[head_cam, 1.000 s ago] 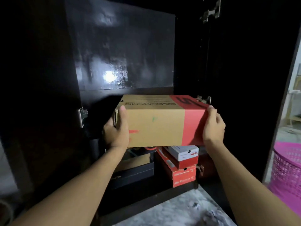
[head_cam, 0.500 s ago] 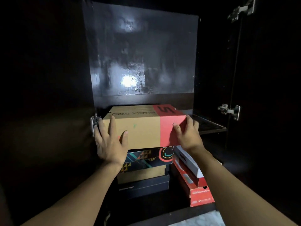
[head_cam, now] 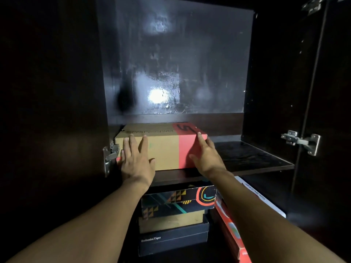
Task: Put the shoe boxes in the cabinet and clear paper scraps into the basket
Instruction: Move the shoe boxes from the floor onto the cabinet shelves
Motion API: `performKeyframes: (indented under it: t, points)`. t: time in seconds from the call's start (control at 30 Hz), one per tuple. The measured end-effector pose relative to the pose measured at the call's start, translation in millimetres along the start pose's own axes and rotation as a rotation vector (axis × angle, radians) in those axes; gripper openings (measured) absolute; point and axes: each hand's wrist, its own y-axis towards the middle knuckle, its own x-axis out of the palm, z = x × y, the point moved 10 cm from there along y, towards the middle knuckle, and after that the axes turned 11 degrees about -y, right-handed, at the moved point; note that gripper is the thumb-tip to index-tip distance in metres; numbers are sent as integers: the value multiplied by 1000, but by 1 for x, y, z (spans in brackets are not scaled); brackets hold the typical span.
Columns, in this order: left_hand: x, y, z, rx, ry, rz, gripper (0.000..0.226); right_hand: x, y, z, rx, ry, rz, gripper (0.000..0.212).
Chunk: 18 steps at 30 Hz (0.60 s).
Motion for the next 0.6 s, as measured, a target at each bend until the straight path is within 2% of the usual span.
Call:
performKeyframes:
  t: [0.13, 0.27, 0.33, 0.5, 0.6]
  points:
    - [13, 5, 0, 0, -23, -17, 87, 9, 12, -5, 33, -122, -13, 85]
    - [17, 6, -2, 15, -67, -69, 90, 14, 8, -3, -3, -202, -59, 96]
    - [16, 5, -4, 15, -78, -108, 88, 7, 4, 1, -6, -218, -62, 89]
    - [5, -4, 6, -10, -56, -161, 77, -23, -28, 15, -3, -178, 52, 66]
    - [2, -24, 31, 69, -88, -154, 66, -34, -62, 35, 20, -158, 87, 61]
